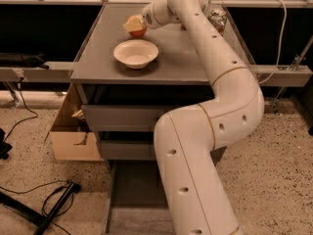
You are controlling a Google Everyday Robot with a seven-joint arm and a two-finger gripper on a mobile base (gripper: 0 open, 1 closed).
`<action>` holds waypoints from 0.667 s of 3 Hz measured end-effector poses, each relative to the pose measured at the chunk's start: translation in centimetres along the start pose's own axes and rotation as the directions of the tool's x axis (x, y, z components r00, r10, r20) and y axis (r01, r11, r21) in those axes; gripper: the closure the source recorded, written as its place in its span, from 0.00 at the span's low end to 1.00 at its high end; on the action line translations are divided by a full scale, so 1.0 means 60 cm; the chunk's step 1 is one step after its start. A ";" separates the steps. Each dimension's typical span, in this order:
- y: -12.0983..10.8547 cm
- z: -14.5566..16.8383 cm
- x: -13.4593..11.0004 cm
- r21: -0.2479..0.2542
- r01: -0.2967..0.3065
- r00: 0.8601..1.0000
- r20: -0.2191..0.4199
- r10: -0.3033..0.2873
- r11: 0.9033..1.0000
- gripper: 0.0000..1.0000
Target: Pick apple from bottom drawer and place on counter
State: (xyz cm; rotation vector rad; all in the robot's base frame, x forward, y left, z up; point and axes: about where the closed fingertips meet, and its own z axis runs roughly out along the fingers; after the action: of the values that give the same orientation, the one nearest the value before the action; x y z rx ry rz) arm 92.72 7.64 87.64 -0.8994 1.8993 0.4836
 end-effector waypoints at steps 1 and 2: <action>0.000 0.000 0.000 0.000 0.000 1.000 0.000 0.000 1.000 0.00; 0.000 0.000 0.000 0.000 0.000 1.000 0.000 0.000 1.000 0.00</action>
Offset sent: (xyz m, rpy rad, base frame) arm 0.0000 0.0000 0.0000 0.0000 0.0000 0.0000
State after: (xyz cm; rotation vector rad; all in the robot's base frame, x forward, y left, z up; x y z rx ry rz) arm 92.72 7.65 87.64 -0.8995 1.8992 0.4838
